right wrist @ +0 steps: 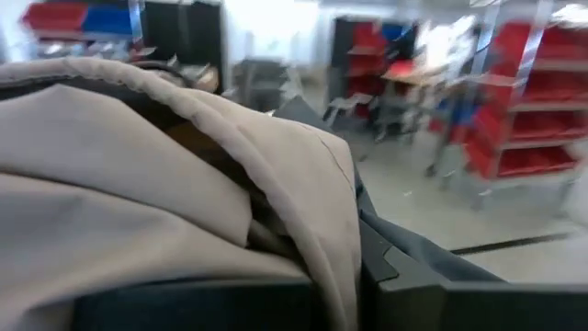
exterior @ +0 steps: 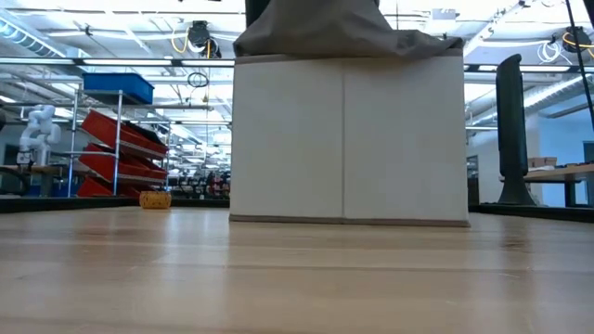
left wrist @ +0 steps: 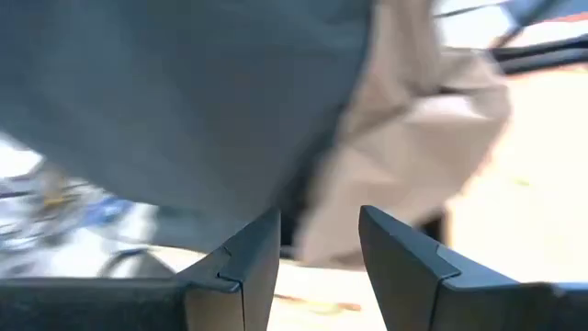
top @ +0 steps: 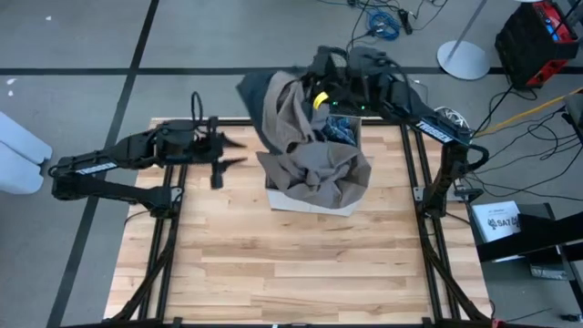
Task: Sort clothes
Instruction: Put the green and brown jacket into the laundry organizer
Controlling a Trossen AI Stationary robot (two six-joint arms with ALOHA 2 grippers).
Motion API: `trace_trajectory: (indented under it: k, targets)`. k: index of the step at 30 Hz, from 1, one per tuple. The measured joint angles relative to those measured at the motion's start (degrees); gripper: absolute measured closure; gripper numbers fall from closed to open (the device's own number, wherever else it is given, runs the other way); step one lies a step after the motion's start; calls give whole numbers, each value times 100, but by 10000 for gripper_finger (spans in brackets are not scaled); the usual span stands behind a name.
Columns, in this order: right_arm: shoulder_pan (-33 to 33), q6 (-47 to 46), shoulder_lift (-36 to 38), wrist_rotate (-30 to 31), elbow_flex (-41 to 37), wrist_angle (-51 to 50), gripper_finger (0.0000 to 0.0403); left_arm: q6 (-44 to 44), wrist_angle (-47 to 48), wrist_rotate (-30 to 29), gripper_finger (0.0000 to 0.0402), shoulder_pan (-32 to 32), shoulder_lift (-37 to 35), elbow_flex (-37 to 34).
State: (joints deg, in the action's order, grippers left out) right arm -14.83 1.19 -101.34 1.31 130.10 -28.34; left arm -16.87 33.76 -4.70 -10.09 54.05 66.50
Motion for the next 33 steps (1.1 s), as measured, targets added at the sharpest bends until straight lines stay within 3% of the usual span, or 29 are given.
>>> trace_trajectory:
  k: [3, 10, 16, 18, 22, 26, 30, 33]
  targets:
    - [-9, -25, -44, -185, 9, -666, 396, 107, -20, 495, 242, 13, -335, -522]
    - [-129, -39, 160, -10, 11, -3910, 397, 156, -980, 410, 242, 14, -1096, -1709]
    - [-26, -572, 201, 1633, 11, -6117, 397, 198, -2356, 513, 242, 15, -1289, -2279]
    - [-20, -795, 206, 1918, -27, -6153, 397, 343, -2804, 768, 242, 15, -1154, -2434]
    - [2, -752, 166, 1905, -238, -5609, 397, 516, -3578, 1045, 242, 39, -576, -2618]
    - [5, -459, 149, 1265, -851, -4647, 397, 744, -4566, 1046, 242, 144, 286, -2631]
    - [5, -320, 135, 682, -1596, -3974, 397, 711, -5634, 507, 242, 214, 1192, -2618]
    - [5, -312, 137, 605, -2153, -3670, 397, 706, -5941, 94, 242, 183, 1829, -2476]
